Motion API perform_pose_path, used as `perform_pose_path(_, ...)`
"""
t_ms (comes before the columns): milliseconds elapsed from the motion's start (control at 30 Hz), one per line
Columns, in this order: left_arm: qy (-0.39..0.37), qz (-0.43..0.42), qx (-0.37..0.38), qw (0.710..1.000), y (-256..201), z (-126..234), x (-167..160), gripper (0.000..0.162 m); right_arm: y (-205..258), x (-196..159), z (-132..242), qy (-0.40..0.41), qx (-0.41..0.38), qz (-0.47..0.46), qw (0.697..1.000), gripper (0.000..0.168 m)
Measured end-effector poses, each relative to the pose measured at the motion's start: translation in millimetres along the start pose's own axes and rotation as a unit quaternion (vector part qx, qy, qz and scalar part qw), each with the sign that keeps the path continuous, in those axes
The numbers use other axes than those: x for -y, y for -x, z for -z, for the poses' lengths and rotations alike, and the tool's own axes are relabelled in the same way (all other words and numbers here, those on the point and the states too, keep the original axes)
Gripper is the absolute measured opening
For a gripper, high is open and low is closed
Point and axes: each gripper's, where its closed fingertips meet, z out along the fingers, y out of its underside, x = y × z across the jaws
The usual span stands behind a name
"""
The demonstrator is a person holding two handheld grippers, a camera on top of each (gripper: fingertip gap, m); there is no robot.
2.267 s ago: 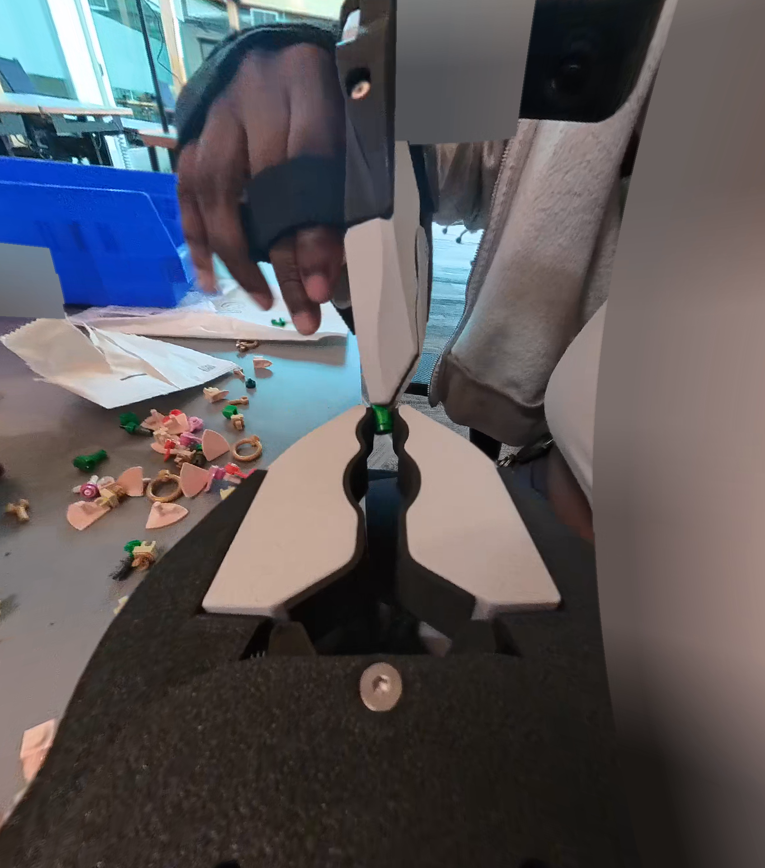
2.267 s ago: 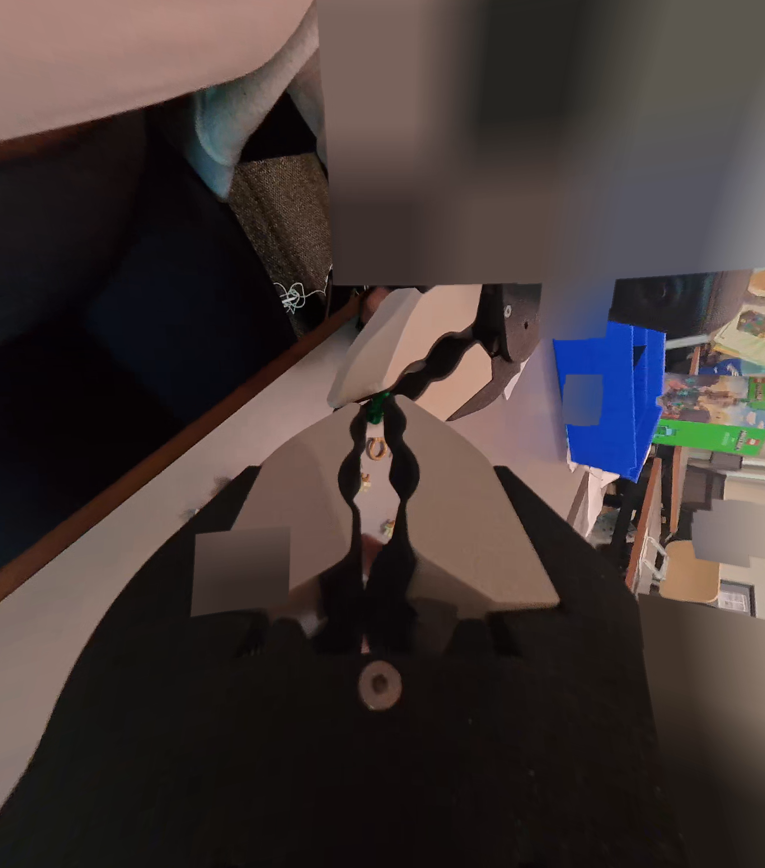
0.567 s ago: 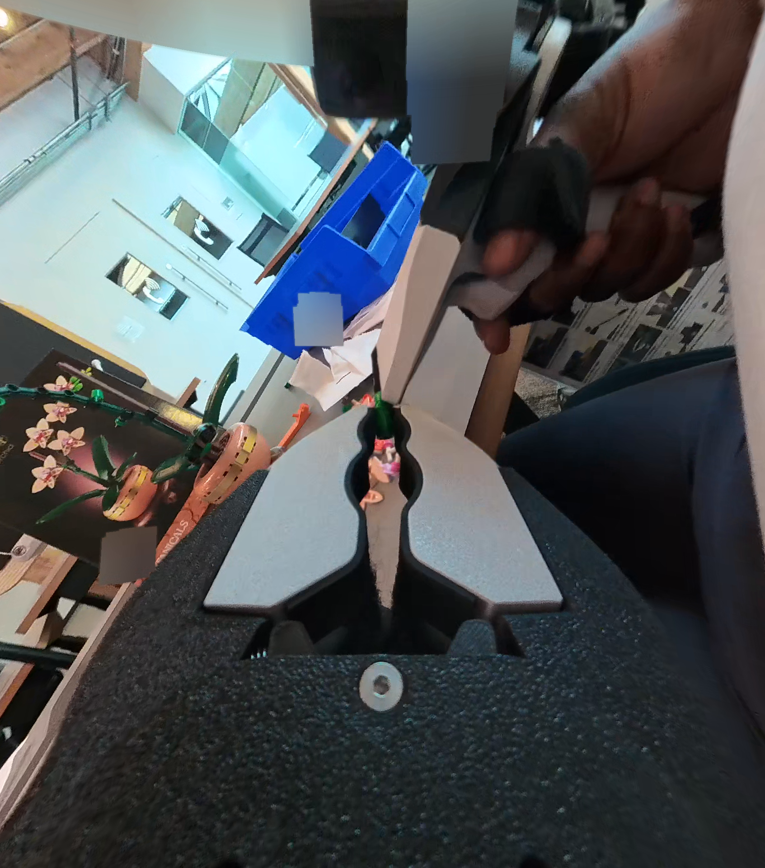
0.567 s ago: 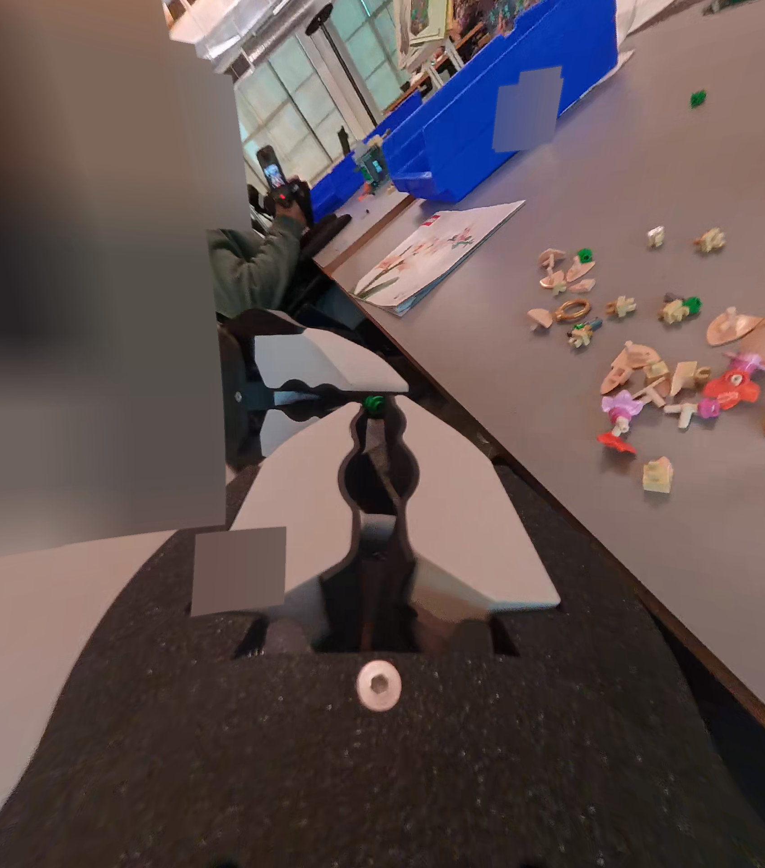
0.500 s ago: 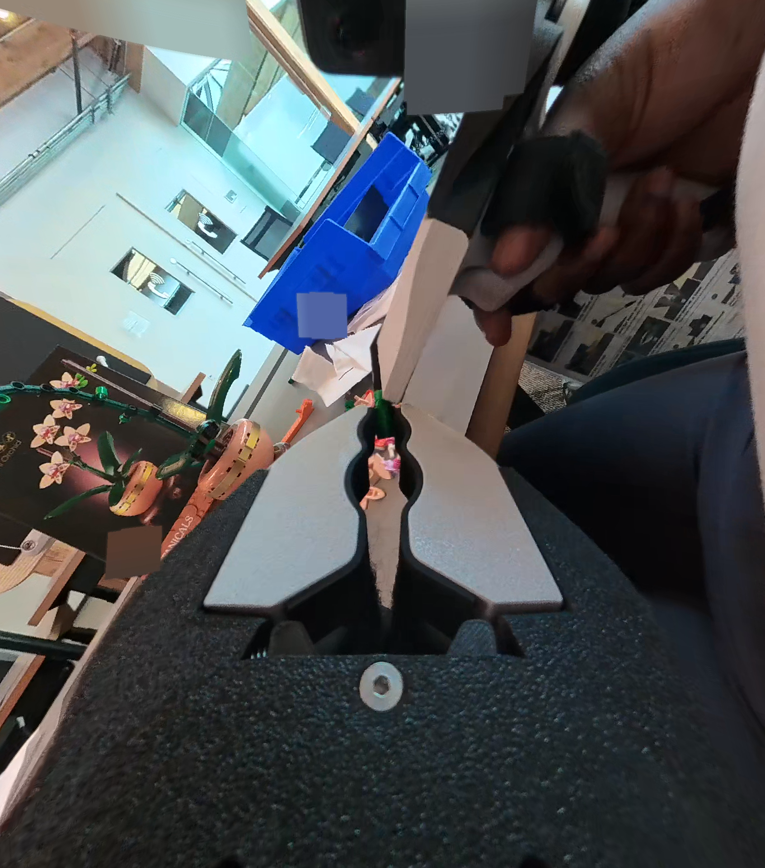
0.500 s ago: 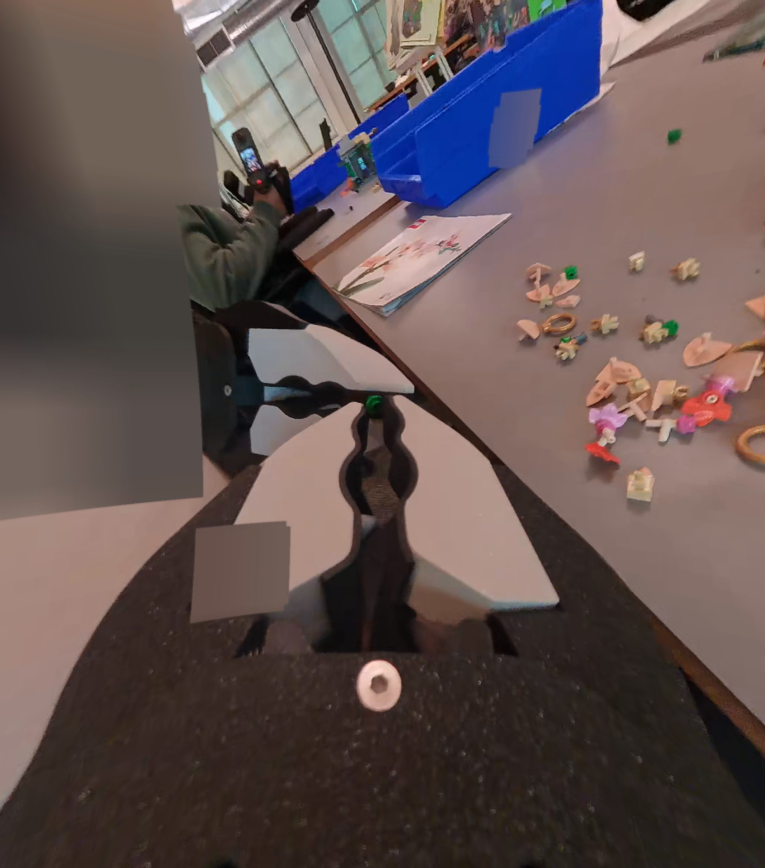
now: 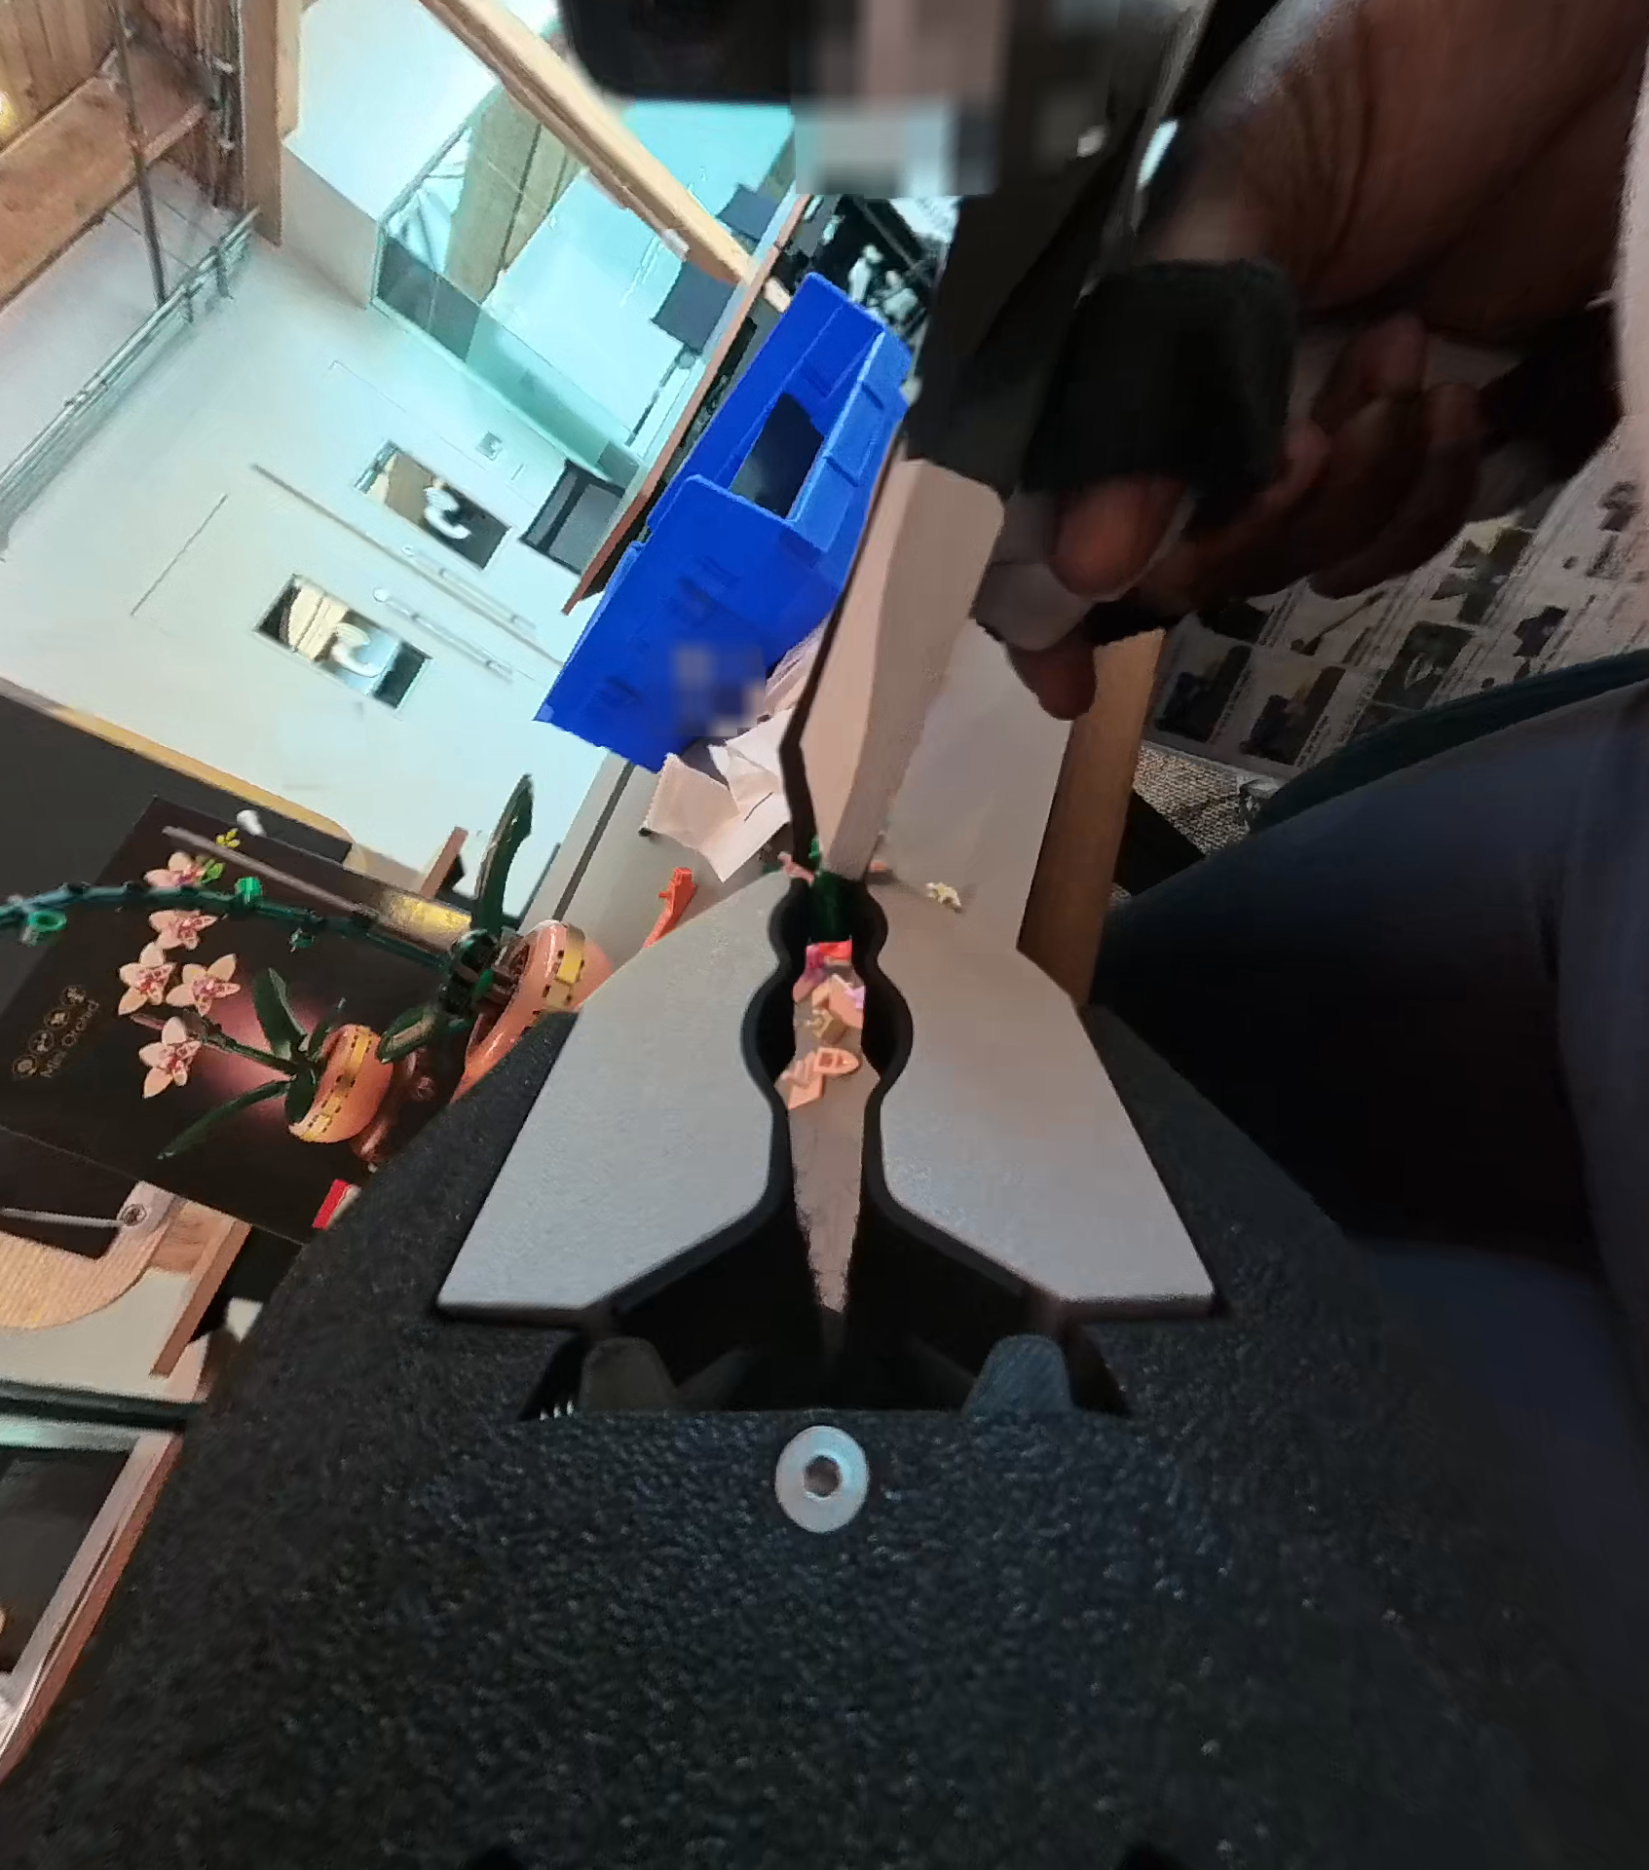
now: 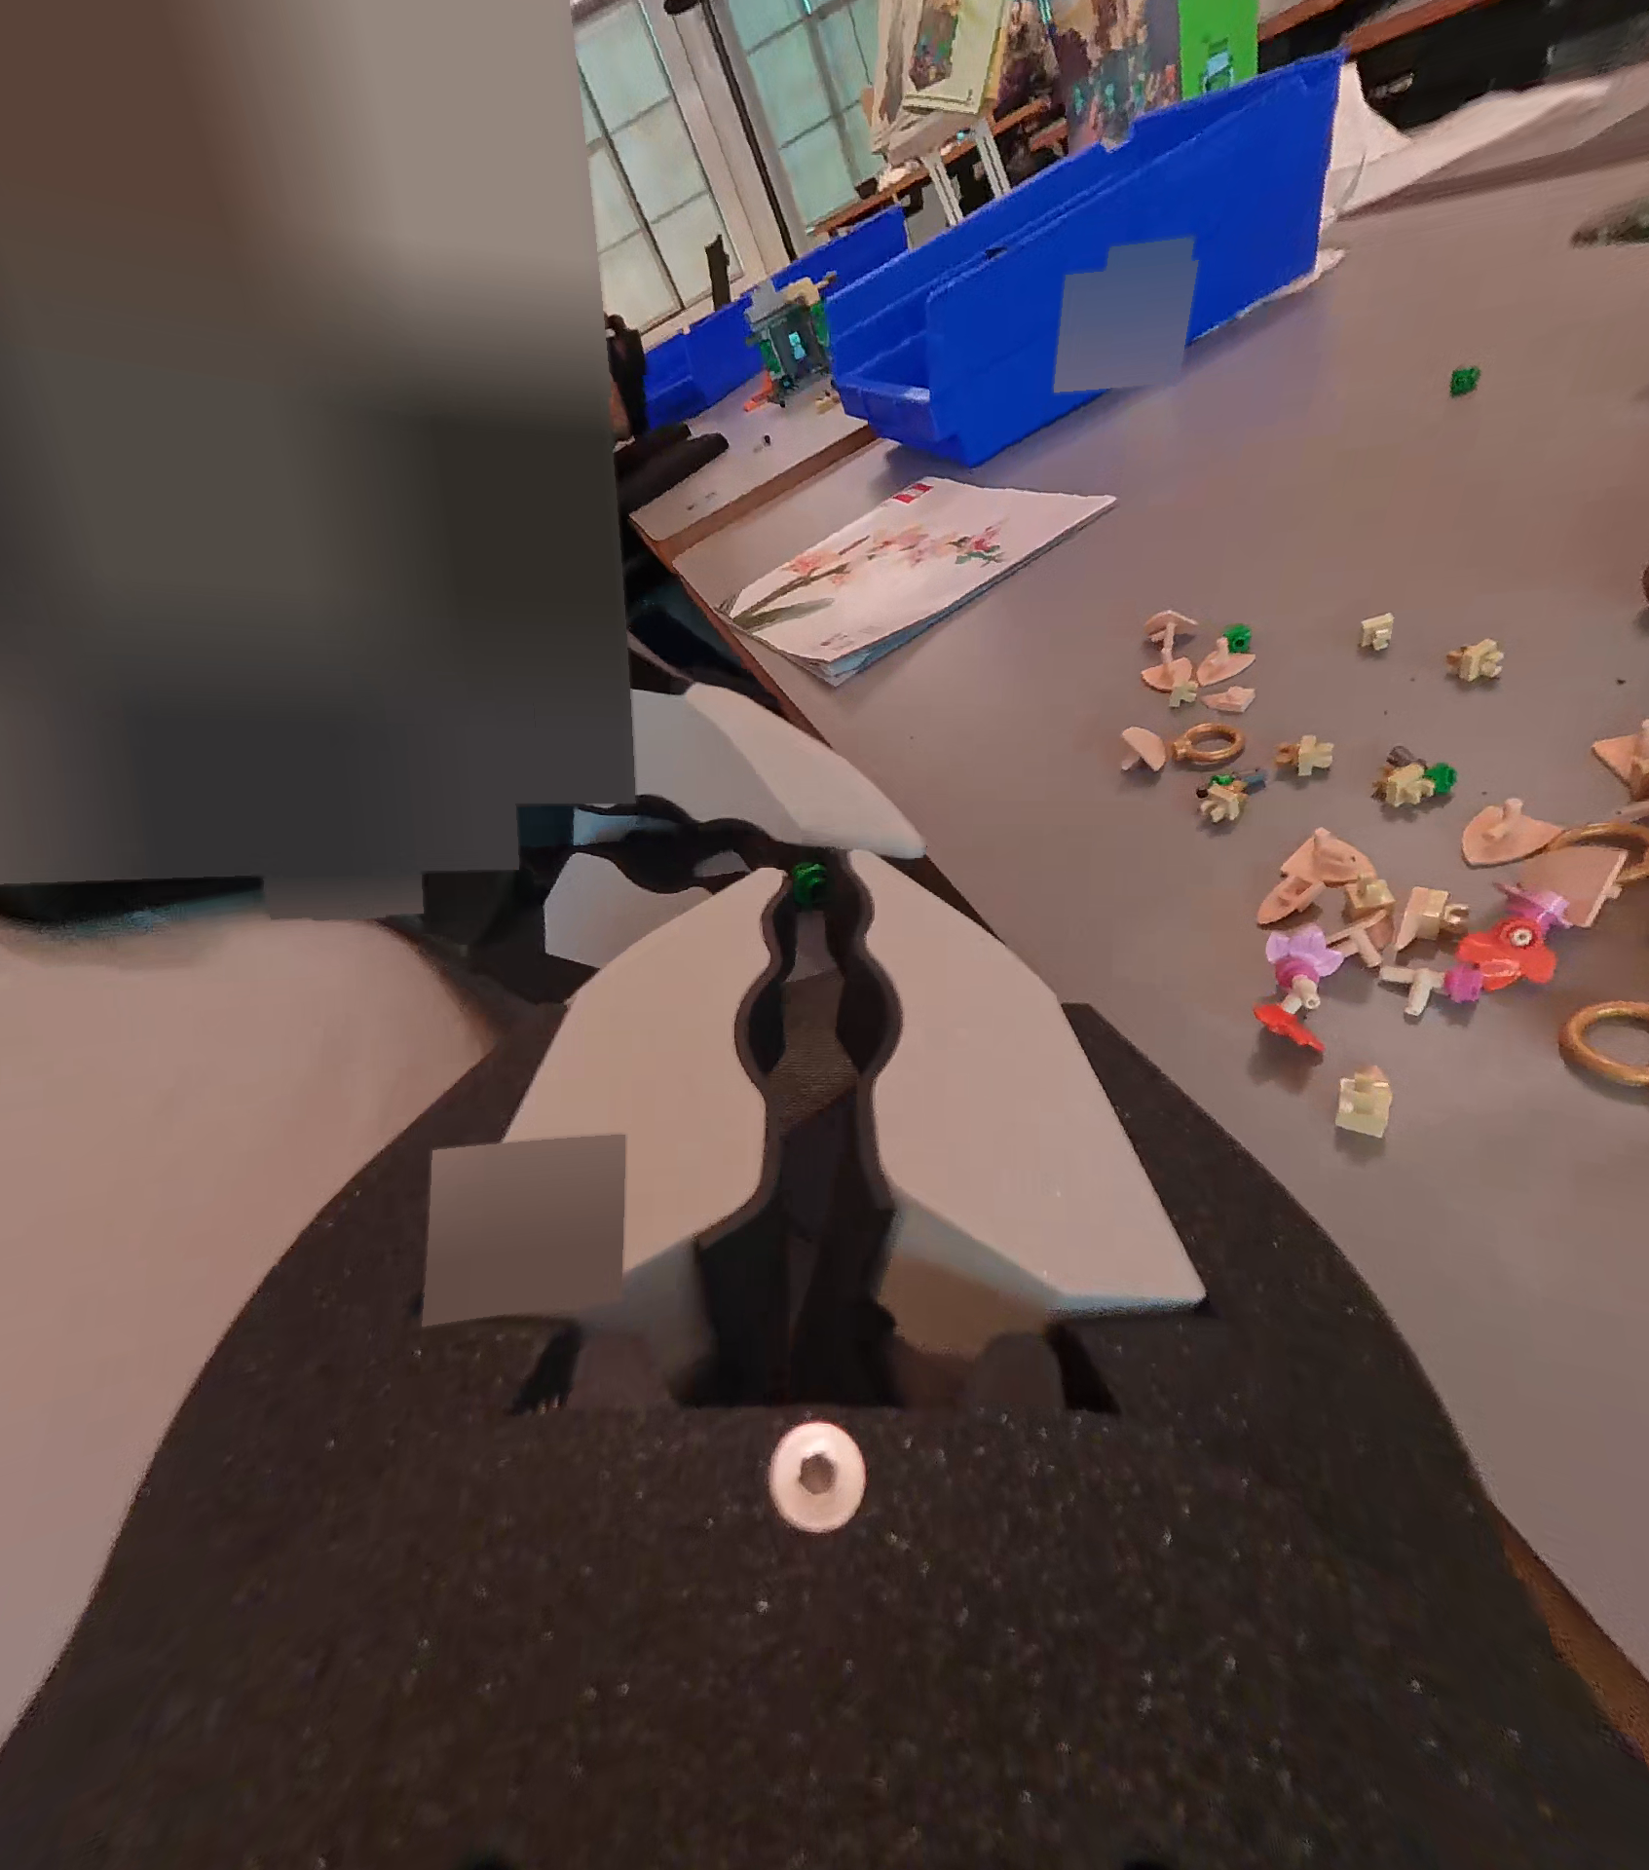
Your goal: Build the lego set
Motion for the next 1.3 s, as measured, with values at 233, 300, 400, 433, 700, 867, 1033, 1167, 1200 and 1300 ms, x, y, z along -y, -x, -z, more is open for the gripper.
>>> perform_pose_path(233,-0.007,0.006,0.010,1.000,-1.3,-0.8,0.9,0.008,-4.5,-0.5,2.5,-0.007,-0.025,0.022,0.999,0.004)
perform_pose_path(300,0.005,0.006,0.002,1.000,-3.2,-1.8,-2.1,0.006,-6.2,-2.1,1.9,-0.002,-0.037,0.030,0.999,0.004)
perform_pose_path(400,0.020,0.019,-0.019,0.999,-8.7,-2.9,-3.9,0.006,-7.6,-5.4,3.0,0.006,-0.063,0.096,0.993,0.004)
perform_pose_path(433,0.014,0.036,-0.032,0.999,-11.1,-2.4,-2.4,0.006,-6.5,-6.2,4.1,0.011,-0.070,0.128,0.989,0.004)
perform_pose_path(700,-0.021,0.289,-0.156,0.944,-10.9,4.2,-15.4,0.005,24.4,-5.5,8.8,0.044,-0.013,0.368,0.929,0.000)
perform_pose_path(867,0.006,0.087,-0.058,0.995,2.8,1.8,-13.7,0.006,-2.0,15.8,11.1,-0.008,0.023,0.069,0.997,0.003)
perform_pose_path(1033,0.022,-0.037,-0.008,0.999,3.3,-4.0,-12.7,0.006,-13.0,-0.7,-2.3,0.020,0.005,-0.018,1.000,0.011)
perform_pose_path(1167,0.012,-0.068,0.001,0.998,4.3,-4.1,-7.9,0.006,-9.0,2.6,-3.0,-0.010,0.042,-0.087,0.995,0.008)
perform_pose_path(1200,0.009,-0.070,-0.002,0.998,3.5,-4.5,-7.1,0.006,-8.1,1.3,-3.9,-0.009,0.051,-0.098,0.994,0.008)
perform_pose_path(1300,0.013,-0.085,-0.003,0.996,3.0,-5.9,-8.6,0.006,-9.6,0.2,-6.3,-0.008,0.060,-0.111,0.992,0.006)
